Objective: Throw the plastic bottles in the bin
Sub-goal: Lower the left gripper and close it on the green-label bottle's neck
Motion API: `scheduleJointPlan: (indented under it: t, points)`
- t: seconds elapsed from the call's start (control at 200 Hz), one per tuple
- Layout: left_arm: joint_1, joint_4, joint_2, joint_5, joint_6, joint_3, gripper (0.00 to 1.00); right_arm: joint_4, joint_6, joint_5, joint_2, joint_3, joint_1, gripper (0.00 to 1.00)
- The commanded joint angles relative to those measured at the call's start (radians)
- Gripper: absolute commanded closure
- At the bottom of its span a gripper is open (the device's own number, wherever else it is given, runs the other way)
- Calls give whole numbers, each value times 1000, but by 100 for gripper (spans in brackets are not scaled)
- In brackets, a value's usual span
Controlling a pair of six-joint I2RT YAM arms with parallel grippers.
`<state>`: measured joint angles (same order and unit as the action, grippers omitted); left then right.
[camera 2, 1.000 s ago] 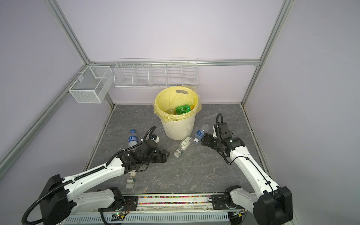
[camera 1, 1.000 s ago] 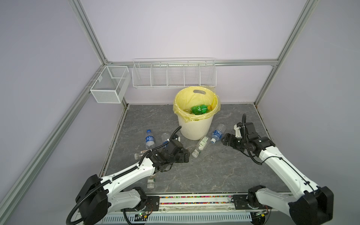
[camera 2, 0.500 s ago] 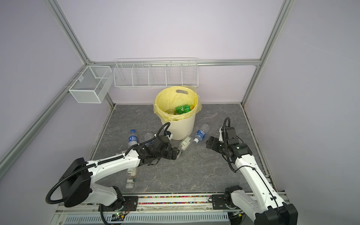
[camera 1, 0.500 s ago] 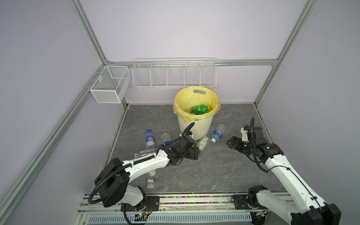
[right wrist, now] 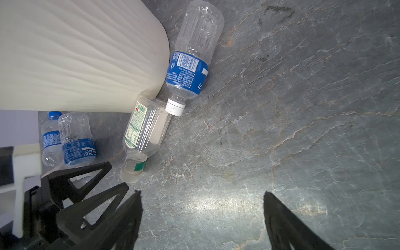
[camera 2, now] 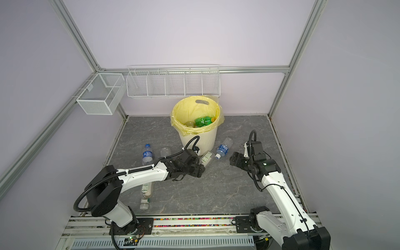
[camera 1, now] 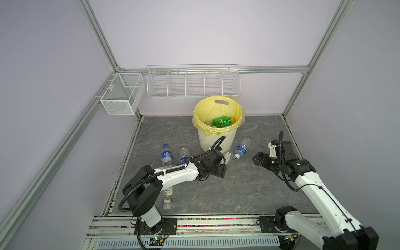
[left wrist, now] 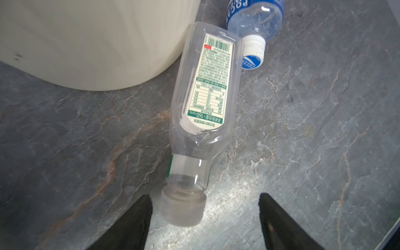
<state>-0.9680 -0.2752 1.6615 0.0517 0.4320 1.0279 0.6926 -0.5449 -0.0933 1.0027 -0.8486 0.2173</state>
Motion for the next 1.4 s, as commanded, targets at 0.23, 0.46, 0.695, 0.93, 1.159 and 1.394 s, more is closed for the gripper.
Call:
scheduleJointPlan:
  t: [0.23,0.46,0.695,0.93,1.159,1.394]
  points:
    - [-6,-47,85,14,-16,89,27,39,26,7,-15,-3,-5,12]
    - [-6,-46,130,12,-10,100,30,39,28,4,-19,-6,-6,11]
    - [-6,-48,150,28,-3,95,32,35,23,3,-16,-6,-35,11]
    - [-6,-44,161,43,-1,91,35,26,17,-4,-15,-7,-36,11]
    - [-5,-46,171,55,11,98,38,35,18,-1,-21,-13,-38,11]
    - [-6,-45,180,75,19,93,45,38,20,6,-32,-5,-38,11]
